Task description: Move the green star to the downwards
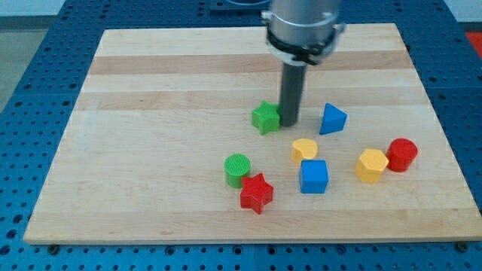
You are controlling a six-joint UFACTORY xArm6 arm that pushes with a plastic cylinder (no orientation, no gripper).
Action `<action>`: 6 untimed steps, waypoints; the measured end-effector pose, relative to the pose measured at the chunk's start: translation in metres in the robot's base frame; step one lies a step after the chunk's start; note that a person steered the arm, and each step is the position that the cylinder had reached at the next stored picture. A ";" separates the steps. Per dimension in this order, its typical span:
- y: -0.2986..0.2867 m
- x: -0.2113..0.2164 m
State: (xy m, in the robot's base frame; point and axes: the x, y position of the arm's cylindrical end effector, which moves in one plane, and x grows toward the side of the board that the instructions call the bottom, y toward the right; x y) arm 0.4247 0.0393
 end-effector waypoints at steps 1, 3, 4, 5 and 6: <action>-0.033 -0.008; -0.146 0.003; -0.160 -0.044; -0.162 0.003; -0.168 0.049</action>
